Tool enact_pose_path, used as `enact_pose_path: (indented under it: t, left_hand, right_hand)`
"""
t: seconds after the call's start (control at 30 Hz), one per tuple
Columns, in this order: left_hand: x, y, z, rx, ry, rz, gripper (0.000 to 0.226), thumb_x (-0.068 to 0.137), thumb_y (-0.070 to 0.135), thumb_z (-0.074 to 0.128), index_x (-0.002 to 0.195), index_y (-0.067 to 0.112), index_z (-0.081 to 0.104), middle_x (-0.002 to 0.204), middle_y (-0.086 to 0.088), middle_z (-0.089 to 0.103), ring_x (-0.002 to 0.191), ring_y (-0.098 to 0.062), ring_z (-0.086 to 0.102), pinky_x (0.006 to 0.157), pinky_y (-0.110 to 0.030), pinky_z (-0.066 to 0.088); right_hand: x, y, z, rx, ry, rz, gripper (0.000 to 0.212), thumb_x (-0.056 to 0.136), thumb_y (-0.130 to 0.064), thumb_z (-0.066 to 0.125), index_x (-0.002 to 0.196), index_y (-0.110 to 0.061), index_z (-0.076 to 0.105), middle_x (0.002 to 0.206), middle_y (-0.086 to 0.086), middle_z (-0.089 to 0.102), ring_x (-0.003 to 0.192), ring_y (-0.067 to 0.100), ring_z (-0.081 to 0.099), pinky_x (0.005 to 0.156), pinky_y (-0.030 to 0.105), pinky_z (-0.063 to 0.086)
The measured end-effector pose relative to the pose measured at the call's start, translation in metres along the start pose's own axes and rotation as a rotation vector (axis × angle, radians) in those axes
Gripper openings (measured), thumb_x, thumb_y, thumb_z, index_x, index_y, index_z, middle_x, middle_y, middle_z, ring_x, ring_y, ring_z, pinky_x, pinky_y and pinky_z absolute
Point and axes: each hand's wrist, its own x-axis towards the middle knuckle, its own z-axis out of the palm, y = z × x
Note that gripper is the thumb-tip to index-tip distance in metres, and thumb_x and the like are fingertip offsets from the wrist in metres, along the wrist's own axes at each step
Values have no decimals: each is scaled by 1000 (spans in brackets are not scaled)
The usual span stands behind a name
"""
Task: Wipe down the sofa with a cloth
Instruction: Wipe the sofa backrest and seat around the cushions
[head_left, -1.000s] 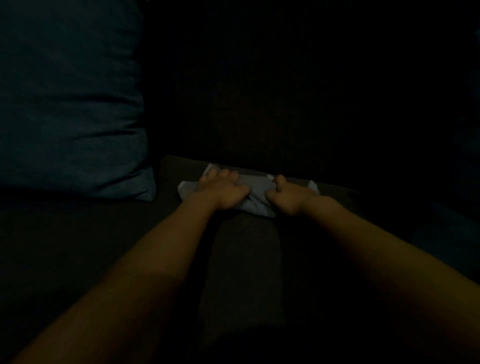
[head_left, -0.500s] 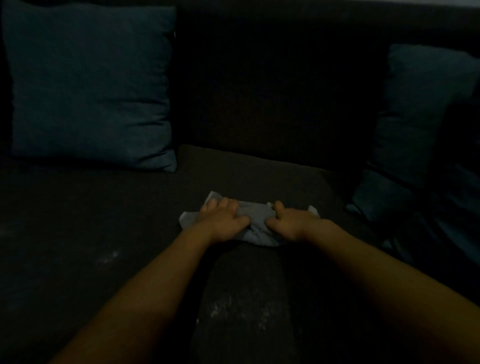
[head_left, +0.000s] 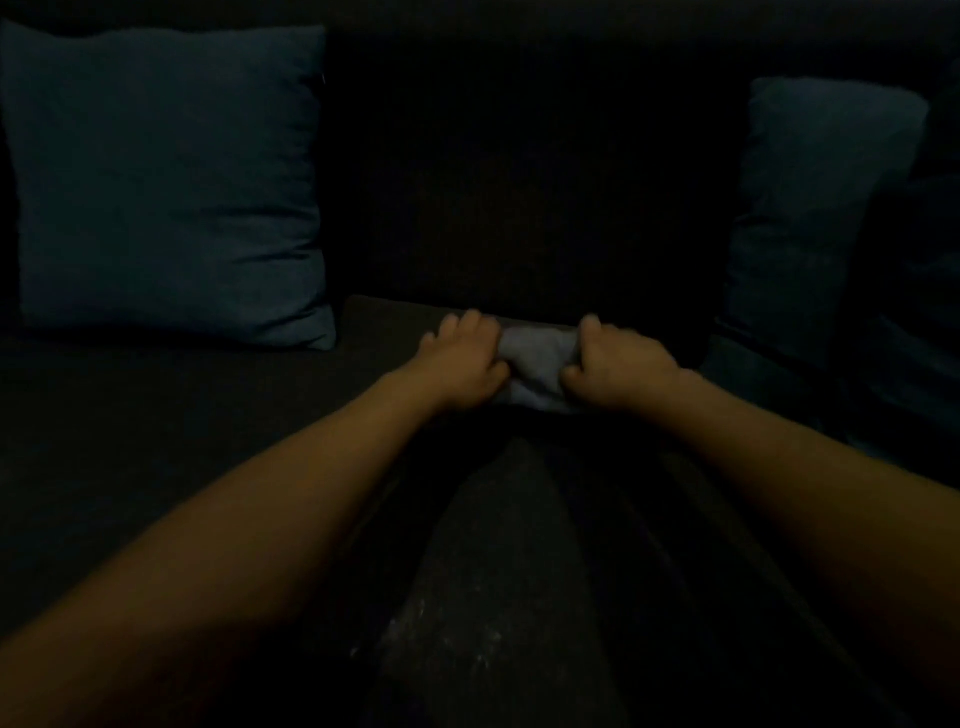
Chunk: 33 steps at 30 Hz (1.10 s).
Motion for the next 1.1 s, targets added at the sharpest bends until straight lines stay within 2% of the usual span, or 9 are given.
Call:
enact_pose_path:
  t: [0.13,0.27,0.37,0.47,0.53,0.63,0.73,0.9,1.1]
  left_hand:
    - [87,-4,12,140,221,78,44,93,35,46,129,11,41,128,-12,42,118,-30,40,103,-42,27]
    - [167,-11,90,23,-27,57,48,99,38,34,140,14,35,144,-12,40,130,-27,39,111,-39,26]
    - [211,-21,115,-44,-16,30,44,101,38,29,139,18,37,142,-12,41,128,-32,39,110,-41,26]
    - [237,-32,121,-36,-13,58,41,100,41,31,139,26,38,142,-9,39,128,-31,38,105,-41,26]
    - [237,-34,125,-18,8,52,42,100,42,29,139,29,37,142,-7,39,128,-30,37,103,-41,26]
    - [223,-24,128,-29,22,4,45,100,40,26,141,24,37,144,-9,38,131,-32,34,107,-42,24]
    - [197,-10,126,-66,32,-11,45,100,34,32,140,14,37,143,-13,38,133,-33,30,107,-40,26]
    - [138,9,108,-114,-86,-47,49,99,36,33,142,14,33,146,-14,34,133,-29,31,107,-38,27]
    - [41,36,90,-108,-173,-44,49,98,40,33,141,18,33,146,-11,33,132,-28,31,105,-41,28]
  right_hand:
    - [77,35,-6,-160,127,64,50,92,-34,49,134,-11,34,133,12,49,120,29,49,101,47,33]
    - [152,86,58,-282,-160,158,56,98,-32,41,146,-9,25,145,17,40,129,30,43,106,43,36]
    - [203,107,79,-121,-158,148,43,92,-24,53,131,-9,49,131,14,53,119,32,52,98,41,42]
    - [240,115,85,54,-344,205,60,79,-21,65,135,-15,45,128,13,54,109,32,58,95,46,48]
    - [236,115,79,115,-356,217,60,73,-20,66,131,-19,48,124,13,56,103,32,60,90,41,51]
    - [211,114,71,-12,-218,195,45,88,-33,51,131,-18,52,131,15,53,114,30,55,86,29,42]
    - [176,107,68,-89,-251,229,53,90,-52,41,135,-24,47,138,12,48,120,29,51,98,34,41]
    - [100,81,50,-106,-417,139,57,95,-49,35,149,-34,21,158,-4,18,135,26,35,110,42,28]
    - [5,57,41,-156,-480,128,59,87,-58,38,143,-41,29,143,-4,45,128,22,43,110,49,23]
